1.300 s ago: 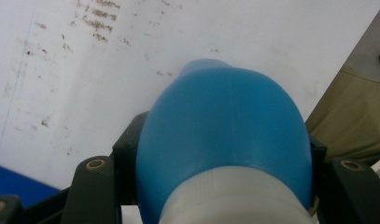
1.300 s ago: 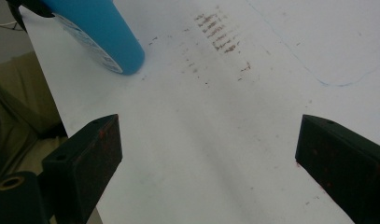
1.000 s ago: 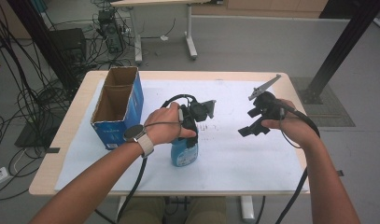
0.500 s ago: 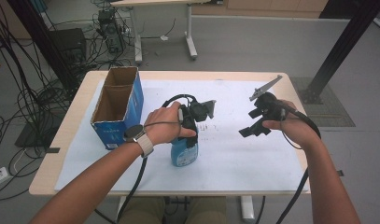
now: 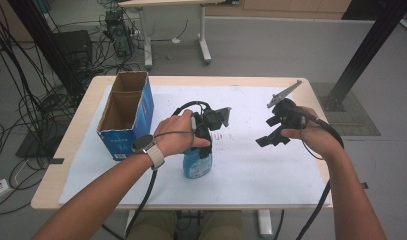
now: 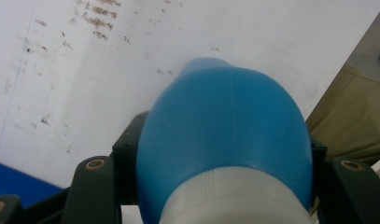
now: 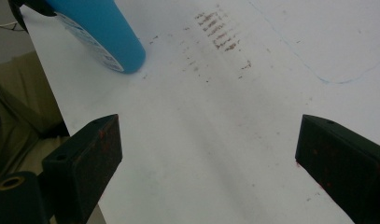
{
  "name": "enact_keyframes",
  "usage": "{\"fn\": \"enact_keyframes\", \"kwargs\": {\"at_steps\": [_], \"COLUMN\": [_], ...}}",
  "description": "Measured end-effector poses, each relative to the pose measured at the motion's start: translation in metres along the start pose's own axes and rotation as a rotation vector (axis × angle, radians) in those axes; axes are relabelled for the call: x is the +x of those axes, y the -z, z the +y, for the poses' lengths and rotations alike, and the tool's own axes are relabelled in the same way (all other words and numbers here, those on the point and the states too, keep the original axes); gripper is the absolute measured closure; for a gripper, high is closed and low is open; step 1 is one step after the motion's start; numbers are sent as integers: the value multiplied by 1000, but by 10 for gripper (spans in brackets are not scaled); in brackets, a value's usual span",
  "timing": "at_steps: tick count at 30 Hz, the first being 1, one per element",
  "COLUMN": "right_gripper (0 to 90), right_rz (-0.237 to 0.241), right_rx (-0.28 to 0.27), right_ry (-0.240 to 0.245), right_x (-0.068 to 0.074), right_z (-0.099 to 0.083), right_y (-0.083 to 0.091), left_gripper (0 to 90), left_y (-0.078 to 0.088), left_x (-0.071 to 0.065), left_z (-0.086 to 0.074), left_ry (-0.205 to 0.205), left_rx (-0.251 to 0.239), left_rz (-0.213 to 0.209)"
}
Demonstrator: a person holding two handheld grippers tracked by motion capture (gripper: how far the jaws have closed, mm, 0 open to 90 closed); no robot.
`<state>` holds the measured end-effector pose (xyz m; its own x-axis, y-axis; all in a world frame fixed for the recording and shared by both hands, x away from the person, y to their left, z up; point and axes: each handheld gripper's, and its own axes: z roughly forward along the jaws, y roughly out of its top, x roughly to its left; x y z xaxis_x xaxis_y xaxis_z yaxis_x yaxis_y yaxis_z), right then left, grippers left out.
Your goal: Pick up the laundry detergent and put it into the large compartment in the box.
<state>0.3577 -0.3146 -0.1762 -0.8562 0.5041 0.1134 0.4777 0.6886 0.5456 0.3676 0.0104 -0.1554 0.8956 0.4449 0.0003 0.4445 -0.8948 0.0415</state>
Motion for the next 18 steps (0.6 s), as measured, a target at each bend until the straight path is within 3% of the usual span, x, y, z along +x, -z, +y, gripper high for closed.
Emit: {"fn": "enact_keyframes", "kwargs": {"at_steps": [18], "right_gripper": [71], "right_rz": [-3], "right_rx": [0], "right_ry": [1], "right_x": [1], "right_z": [2], "right_y": [1], "left_gripper": [389], "left_y": [0], "left_x": [-1], "left_z": [-1], "left_ry": [3], "left_rx": [-5], "left_rz": [1]}}
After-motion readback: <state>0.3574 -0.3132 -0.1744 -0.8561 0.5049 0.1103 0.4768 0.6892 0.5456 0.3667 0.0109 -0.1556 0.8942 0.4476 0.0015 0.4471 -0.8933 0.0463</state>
